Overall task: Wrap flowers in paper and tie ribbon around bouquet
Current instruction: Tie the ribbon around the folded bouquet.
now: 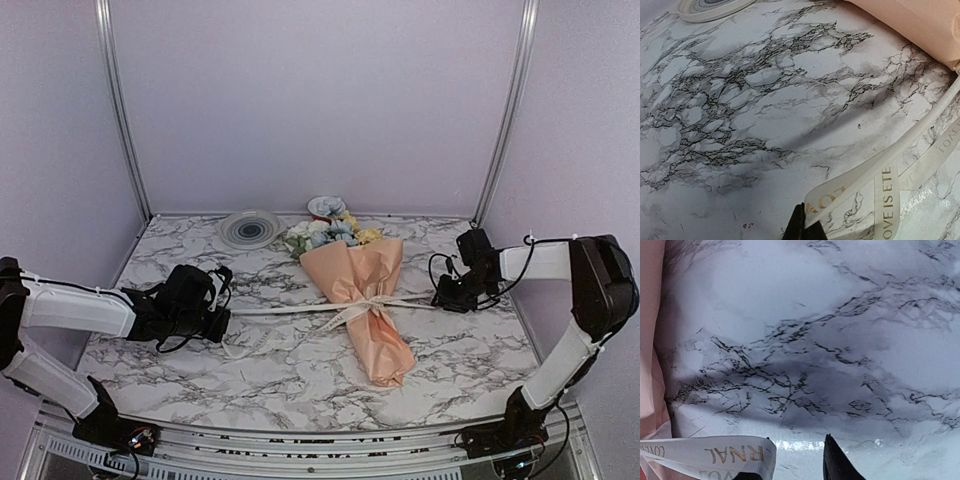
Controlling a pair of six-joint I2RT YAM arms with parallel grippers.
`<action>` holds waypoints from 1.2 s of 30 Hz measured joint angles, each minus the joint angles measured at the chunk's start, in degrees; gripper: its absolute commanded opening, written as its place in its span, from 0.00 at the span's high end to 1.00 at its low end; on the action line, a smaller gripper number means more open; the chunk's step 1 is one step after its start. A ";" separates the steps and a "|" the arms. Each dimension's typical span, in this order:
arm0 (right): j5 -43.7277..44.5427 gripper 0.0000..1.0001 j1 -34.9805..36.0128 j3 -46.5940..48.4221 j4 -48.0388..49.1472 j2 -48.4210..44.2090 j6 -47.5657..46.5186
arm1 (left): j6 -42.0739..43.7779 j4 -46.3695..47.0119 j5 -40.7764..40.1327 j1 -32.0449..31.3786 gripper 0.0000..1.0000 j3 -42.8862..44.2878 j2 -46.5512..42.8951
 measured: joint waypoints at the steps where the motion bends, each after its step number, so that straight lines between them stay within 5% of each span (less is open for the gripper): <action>1: -1.31 0.64 -1.49 -0.26 0.24 0.00 0.04 | 0.13 0.22 0.55 -0.07 1.00 0.00 -0.09; 4: -3.96 0.62 -3.74 -0.46 0.26 0.00 -0.15 | 0.85 0.44 1.75 -0.13 1.00 0.00 -0.11; 12: -16.20 1.00 -3.98 -2.14 4.74 -0.61 -0.66 | 1.81 0.35 1.68 -0.31 1.00 0.15 -0.04; 25: -22.14 1.00 -3.96 -3.50 7.50 -7.21 -0.92 | 1.14 -1.36 -4.79 -0.35 1.00 2.01 2.23; 36: -29.73 1.00 3.10 -7.74 3.04 -9.99 -0.66 | 0.90 -4.04 -11.43 0.90 1.00 2.80 2.19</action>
